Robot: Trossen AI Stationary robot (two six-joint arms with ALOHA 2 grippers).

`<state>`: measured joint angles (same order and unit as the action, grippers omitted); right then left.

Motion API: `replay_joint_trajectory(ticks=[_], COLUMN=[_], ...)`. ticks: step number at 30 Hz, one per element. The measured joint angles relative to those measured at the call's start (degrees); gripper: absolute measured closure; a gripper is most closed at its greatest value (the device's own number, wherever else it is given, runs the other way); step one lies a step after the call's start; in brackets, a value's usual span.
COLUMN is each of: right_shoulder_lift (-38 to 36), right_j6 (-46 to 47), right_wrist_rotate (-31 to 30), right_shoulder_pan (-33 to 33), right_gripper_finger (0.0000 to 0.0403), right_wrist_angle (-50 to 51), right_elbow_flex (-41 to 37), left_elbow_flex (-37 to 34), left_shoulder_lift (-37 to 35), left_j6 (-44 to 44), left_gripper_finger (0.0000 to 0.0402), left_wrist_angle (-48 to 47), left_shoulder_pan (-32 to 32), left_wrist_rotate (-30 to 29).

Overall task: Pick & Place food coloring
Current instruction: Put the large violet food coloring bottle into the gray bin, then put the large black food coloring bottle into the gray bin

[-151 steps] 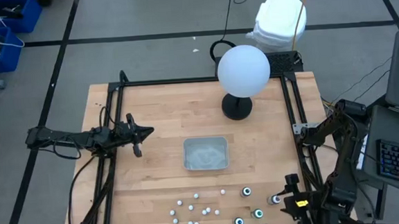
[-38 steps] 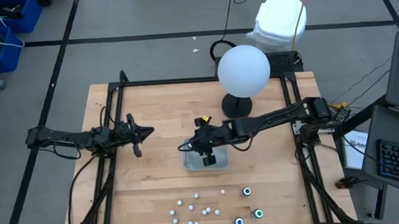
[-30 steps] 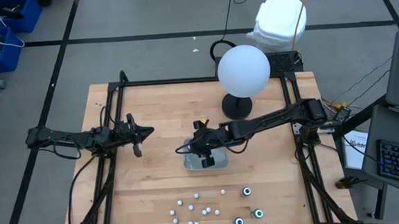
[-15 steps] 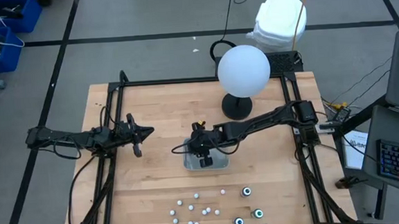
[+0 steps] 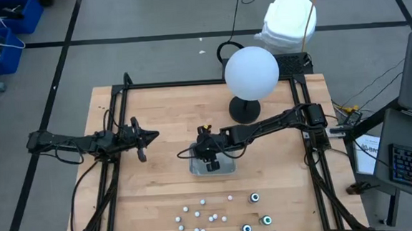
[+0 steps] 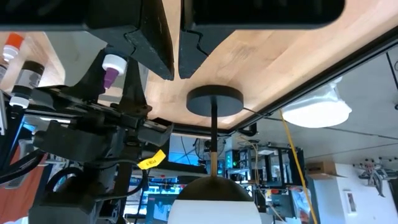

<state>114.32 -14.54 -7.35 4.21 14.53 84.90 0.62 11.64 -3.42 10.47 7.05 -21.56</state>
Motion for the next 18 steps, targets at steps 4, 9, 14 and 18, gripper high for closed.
replay_joint_trajectory(ticks=[4,9,14,18], right_shoulder_lift=[0.0,0.0,-1.7,-8.4], right_j6=[-0.1,-0.1,-0.3,-2.0], right_wrist_rotate=[0.0,0.0,-0.4,-6.2], right_shoulder_pan=[0.0,0.0,1.0,3.5], right_gripper_finger=[0.0191,0.0151,0.0131,0.0124], right_wrist_angle=[-3.3,-6.6,-4.8,-0.2], right_elbow_flex=[0.0,0.0,-0.1,-0.1], left_elbow_flex=[0.0,0.0,0.0,0.0], left_shoulder_lift=[0.0,0.0,0.0,0.0], left_j6=[0.1,0.1,0.2,0.3], left_gripper_finger=[0.0369,0.0369,0.0369,0.0369], left_wrist_angle=[0.0,0.0,-0.3,-1.5], left_shoulder_pan=[0.0,0.0,0.0,0.0], left_wrist_rotate=[0.0,0.0,0.0,0.1])
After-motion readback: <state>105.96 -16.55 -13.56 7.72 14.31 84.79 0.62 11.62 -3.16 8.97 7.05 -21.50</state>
